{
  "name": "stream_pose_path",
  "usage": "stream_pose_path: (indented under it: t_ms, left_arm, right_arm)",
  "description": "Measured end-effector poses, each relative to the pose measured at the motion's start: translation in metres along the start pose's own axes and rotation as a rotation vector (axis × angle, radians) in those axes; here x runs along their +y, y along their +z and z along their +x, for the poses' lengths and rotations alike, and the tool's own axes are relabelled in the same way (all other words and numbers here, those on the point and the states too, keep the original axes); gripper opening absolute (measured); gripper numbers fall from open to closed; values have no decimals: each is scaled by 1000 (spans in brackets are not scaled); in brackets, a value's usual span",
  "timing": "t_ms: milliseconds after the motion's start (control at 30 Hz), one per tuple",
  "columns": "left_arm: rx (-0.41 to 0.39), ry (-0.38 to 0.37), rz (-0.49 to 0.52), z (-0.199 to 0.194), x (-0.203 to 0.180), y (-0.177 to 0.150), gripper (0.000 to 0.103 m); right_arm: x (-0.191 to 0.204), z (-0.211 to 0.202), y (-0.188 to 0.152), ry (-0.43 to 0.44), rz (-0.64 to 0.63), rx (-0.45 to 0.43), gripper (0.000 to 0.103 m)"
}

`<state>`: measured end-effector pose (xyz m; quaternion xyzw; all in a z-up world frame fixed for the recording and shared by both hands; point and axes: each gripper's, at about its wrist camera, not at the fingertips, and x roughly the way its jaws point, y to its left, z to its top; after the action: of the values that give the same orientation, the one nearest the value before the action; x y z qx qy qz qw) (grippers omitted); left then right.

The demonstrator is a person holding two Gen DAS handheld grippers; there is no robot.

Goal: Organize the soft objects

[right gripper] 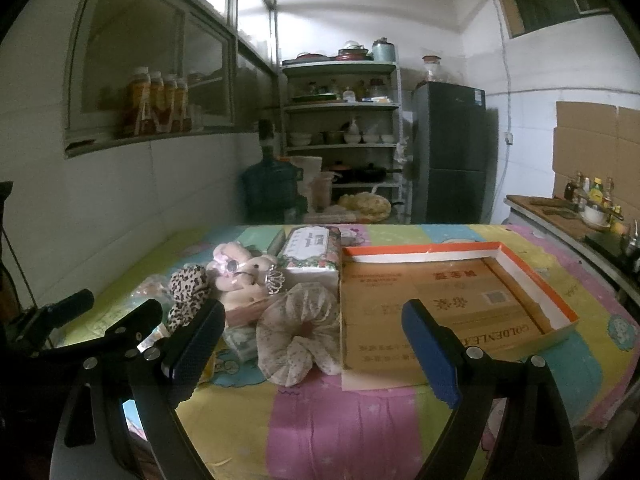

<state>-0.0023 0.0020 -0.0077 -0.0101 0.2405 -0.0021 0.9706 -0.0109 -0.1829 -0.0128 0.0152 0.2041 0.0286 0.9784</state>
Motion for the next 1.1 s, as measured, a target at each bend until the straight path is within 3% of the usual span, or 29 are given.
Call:
stream_pose_path:
  t_ms: [1100]
  left_arm:
    - [-1,-1,-1,0,1,-1,89]
  right_arm:
    - [4,2,1,36,-14,3,91]
